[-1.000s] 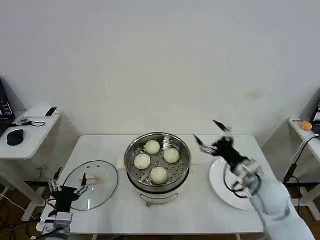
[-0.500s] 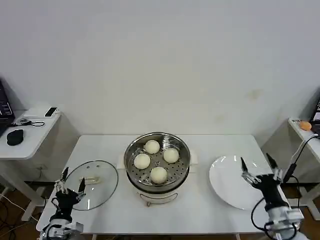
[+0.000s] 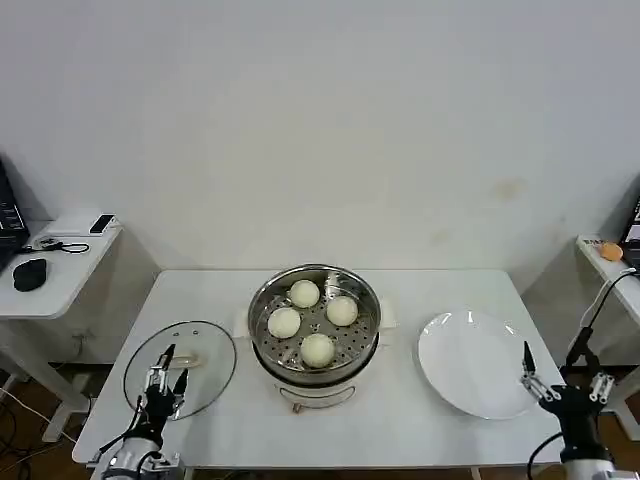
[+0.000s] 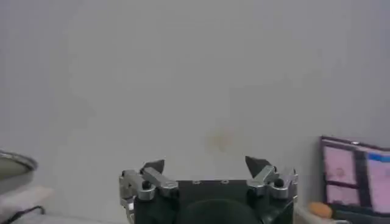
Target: Take steamed baozi put them in steamer then cover it.
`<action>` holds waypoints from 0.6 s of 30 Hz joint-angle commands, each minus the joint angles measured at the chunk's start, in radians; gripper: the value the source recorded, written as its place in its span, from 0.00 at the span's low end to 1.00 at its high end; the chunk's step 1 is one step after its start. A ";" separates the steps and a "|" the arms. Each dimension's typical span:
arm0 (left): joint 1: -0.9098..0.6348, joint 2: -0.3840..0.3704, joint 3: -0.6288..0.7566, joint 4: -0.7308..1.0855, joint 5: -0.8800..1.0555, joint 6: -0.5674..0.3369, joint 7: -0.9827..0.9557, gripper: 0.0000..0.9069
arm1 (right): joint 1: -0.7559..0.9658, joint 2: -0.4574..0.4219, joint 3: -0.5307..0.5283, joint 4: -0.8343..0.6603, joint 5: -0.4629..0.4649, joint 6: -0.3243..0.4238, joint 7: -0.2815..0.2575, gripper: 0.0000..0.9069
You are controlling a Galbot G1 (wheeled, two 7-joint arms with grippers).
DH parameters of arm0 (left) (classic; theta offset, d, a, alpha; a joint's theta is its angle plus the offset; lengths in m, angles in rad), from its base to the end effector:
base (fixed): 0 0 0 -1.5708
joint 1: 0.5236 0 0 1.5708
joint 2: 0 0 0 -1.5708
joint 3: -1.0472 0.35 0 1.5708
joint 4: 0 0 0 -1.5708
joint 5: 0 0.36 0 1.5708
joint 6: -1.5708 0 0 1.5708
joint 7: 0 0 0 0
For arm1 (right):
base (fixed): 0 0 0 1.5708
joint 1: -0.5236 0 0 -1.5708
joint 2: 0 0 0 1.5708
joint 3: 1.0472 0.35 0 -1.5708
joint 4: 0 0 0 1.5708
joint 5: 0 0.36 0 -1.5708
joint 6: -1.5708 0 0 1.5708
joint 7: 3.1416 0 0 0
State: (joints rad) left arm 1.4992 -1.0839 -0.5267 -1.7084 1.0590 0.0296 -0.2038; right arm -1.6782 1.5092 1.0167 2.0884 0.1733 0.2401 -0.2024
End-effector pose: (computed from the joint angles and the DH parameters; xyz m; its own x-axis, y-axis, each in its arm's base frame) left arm 0.2050 0.1416 -0.3943 -0.9918 0.0255 0.1255 0.1263 0.0343 0.9914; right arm 0.1267 -0.1584 -0.2937 -0.9748 0.1470 -0.1680 0.1788 0.9648 -0.1928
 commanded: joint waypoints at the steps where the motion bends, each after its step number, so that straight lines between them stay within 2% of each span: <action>1: -0.112 0.027 0.047 0.124 0.086 0.000 0.019 1.00 | -0.030 0.043 0.034 0.000 -0.016 0.030 0.001 1.00; 18: -0.239 0.051 0.085 0.232 0.058 0.009 0.036 1.00 | -0.021 0.067 -0.014 -0.001 -0.037 0.019 -0.011 1.00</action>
State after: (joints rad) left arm 1.3372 -1.0387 -0.4710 -1.5401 1.1050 0.0375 -0.1721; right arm -1.6907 1.5659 1.0074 2.0846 0.1403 0.2530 -0.2137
